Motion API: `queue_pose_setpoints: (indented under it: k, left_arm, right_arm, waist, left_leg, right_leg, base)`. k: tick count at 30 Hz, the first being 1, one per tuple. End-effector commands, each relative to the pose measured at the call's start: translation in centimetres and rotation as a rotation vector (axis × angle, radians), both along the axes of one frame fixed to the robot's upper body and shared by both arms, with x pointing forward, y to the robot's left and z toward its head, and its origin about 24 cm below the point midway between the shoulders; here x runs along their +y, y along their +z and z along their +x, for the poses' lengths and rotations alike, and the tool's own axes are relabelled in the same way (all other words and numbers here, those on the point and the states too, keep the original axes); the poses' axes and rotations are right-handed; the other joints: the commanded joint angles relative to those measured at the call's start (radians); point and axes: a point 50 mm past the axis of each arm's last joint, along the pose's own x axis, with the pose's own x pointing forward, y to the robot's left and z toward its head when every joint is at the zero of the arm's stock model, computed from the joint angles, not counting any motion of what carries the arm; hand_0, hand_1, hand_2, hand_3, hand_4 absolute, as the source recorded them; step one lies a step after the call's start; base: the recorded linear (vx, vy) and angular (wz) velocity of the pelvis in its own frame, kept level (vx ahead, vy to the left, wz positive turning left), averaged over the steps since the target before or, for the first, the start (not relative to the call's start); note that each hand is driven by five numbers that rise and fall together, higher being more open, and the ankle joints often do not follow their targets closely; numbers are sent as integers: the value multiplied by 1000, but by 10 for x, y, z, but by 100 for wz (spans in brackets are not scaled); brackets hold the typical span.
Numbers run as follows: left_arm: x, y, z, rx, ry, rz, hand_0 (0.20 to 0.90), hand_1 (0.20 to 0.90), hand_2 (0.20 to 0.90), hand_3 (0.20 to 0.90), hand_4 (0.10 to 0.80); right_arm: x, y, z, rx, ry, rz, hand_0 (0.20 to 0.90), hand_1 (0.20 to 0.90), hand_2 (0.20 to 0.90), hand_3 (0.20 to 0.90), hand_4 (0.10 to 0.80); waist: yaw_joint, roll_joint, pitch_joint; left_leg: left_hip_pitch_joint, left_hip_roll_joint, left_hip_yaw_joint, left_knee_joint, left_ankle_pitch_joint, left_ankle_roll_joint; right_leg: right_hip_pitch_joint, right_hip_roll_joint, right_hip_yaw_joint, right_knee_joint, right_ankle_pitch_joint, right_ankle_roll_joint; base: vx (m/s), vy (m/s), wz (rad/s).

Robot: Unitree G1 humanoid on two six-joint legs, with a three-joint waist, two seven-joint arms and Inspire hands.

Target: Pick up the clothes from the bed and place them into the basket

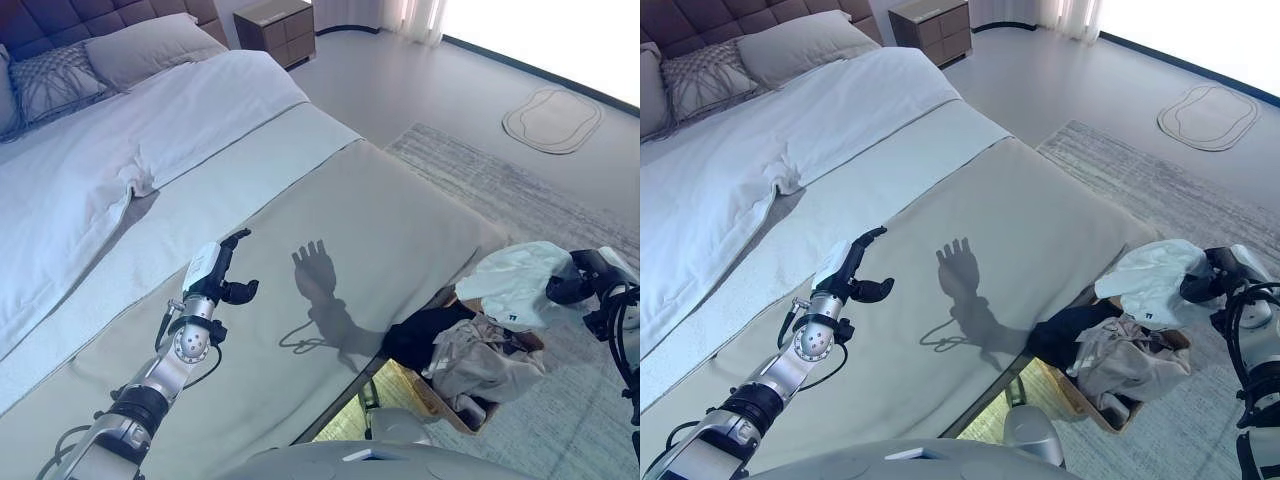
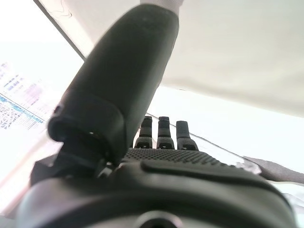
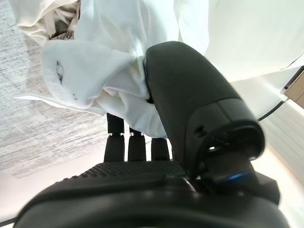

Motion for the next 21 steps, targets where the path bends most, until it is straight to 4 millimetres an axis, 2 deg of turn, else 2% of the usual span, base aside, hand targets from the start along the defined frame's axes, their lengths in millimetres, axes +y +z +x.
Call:
queue_pose_setpoints:
  k: [1,2,3,21]
  left_arm:
    - [7,30,19,-132,-20,14,900,900,900,900,800]
    - [7,30,18,-132,-20,15,900,900,900,900,800]
    - [6,30,18,-132,-19,16,900,900,900,900,800]
    - [7,31,18,-133,-18,26,900,900,900,900,800]
  right_arm:
    - [-3,37,26,-140,-8,-62,300,300,300,200,100]
    - [-4,35,24,-131,-17,-60,349,349,349,258,158]
    - [-6,29,21,-105,-35,-52,900,900,900,900,800]
    - [-23,0,-8,40,-214,-11,900,900,900,900,800]
  waist:
    - [0,-49,-69]
    - [1,-49,-68]
    - [3,-49,-67]
    - [1,-52,-66]
  left_leg:
    - [-43,-8,-9,52,-52,25]
    - [-43,-8,-9,51,-51,25]
    - [-42,-8,-9,48,-50,26]
    - [-30,-3,0,39,-42,28]
  right_leg:
    - [42,-6,-28,63,-91,41]
    - [42,-7,-28,62,-90,42]
    - [44,-7,-29,61,-90,43]
    - [51,-1,-17,54,-81,42]
  base:
    - [-5,-1,4]
    - [-1,0,5]
    - [1,-1,5]
    - [1,-1,0]
